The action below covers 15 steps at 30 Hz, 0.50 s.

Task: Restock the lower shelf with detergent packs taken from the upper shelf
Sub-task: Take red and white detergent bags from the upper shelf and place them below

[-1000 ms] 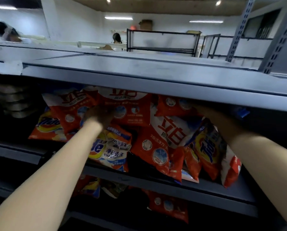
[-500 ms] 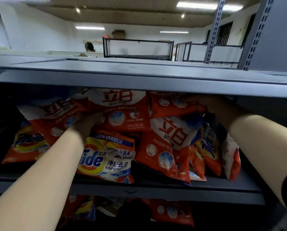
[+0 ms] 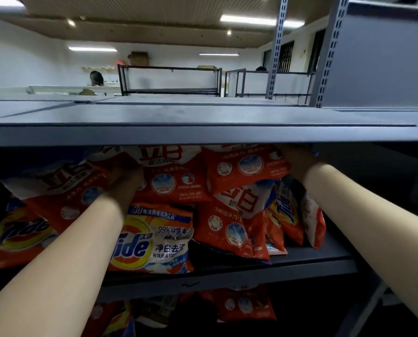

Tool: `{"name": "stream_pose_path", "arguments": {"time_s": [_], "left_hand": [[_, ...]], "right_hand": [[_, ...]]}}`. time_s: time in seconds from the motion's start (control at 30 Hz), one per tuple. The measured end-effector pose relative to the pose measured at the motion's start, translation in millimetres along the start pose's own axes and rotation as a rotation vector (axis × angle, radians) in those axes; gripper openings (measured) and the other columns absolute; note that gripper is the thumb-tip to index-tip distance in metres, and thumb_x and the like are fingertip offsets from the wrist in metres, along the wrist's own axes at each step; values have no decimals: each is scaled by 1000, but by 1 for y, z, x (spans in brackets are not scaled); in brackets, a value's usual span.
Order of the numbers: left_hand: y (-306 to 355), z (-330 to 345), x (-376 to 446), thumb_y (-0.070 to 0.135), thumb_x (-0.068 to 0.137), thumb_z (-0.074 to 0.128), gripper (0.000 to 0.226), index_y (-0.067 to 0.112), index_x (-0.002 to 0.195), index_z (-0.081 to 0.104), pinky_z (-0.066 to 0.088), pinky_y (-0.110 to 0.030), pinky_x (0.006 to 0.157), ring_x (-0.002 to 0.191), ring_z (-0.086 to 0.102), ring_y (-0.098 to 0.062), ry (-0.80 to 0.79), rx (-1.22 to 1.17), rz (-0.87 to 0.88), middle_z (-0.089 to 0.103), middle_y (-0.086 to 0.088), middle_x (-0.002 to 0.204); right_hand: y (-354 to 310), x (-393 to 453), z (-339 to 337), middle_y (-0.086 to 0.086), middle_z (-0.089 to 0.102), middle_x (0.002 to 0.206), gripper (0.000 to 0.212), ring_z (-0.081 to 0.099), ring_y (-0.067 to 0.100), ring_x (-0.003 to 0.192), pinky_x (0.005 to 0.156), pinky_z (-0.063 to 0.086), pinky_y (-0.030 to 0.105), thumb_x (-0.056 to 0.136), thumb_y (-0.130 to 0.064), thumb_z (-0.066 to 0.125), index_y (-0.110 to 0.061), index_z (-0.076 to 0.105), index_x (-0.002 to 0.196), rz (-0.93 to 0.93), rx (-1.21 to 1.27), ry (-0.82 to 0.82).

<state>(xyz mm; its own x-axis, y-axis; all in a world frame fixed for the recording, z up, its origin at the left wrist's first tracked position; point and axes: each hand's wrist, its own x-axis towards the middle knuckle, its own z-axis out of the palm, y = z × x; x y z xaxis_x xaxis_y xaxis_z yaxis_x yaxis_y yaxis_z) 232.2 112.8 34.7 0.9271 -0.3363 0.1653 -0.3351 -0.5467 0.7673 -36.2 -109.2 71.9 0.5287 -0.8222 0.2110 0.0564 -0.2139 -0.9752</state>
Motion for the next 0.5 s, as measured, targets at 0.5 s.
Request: {"name": "stream_pose_path", "arguments": {"time_s": [0.5], "left_hand": [[23,-6,-32,24,100,47,40,3,134,45,37,-42,106,125,47,-33,130,-480,33,50,-18,136]], "right_hand": [[9,-65,-3,6,70,61,27,66,16,47,40,47,21,84,-22,67,-9,62,107,216,279,429]]}}
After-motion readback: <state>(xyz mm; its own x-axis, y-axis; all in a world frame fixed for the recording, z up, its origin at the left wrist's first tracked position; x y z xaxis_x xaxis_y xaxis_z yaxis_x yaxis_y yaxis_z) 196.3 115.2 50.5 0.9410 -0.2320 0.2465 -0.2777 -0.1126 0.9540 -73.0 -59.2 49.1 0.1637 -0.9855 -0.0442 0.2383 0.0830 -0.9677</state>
